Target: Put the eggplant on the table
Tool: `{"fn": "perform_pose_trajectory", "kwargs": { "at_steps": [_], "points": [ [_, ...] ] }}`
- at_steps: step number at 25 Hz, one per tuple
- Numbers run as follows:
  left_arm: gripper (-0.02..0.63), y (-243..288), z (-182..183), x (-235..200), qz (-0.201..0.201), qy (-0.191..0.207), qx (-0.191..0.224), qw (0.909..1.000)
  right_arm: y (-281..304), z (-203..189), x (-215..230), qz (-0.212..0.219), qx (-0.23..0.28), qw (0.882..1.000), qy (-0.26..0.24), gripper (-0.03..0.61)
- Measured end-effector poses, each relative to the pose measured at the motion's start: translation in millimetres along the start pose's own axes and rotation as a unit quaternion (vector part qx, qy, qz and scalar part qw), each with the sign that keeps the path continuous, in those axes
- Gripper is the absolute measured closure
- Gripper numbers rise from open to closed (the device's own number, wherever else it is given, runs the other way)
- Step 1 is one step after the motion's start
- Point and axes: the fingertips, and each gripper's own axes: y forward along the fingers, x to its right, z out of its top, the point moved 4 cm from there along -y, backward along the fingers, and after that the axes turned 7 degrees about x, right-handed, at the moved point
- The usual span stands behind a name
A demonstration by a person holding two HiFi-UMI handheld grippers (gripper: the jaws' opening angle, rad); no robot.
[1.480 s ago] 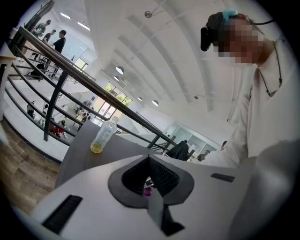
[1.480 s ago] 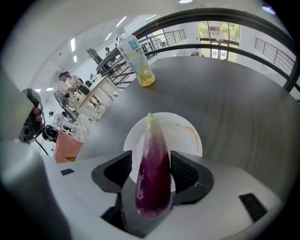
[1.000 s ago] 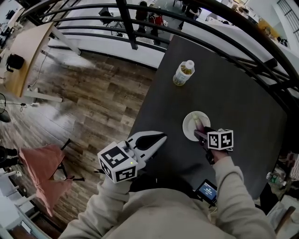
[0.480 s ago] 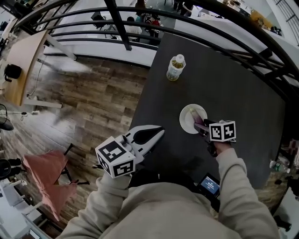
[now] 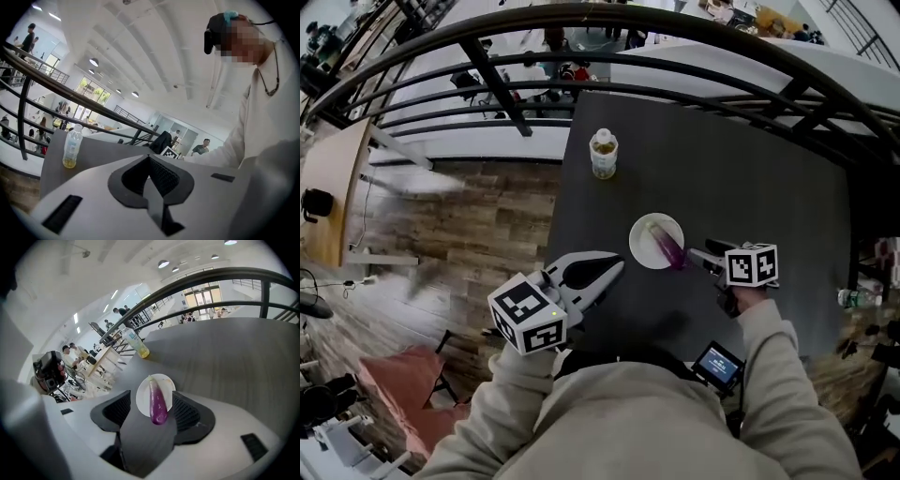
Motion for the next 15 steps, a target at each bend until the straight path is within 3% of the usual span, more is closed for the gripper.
{"fn": "perform_pose_trajectory", "kwargs": {
  "at_steps": [6,15],
  "points": [
    [0.609,20.9,13.3,15.1,-0.031,0.022,-0.014,0.9992,-43.9,7.7,0.4,-0.001,0.049,0.999,0.007,0.308],
    [0.609,46.4,43.8,36.0,-0.074,0.058,-0.023,0.9953,-98.7,42.9,-56.0,0.064,0.124,0.99,-0.034,0.34]
  ]
}}
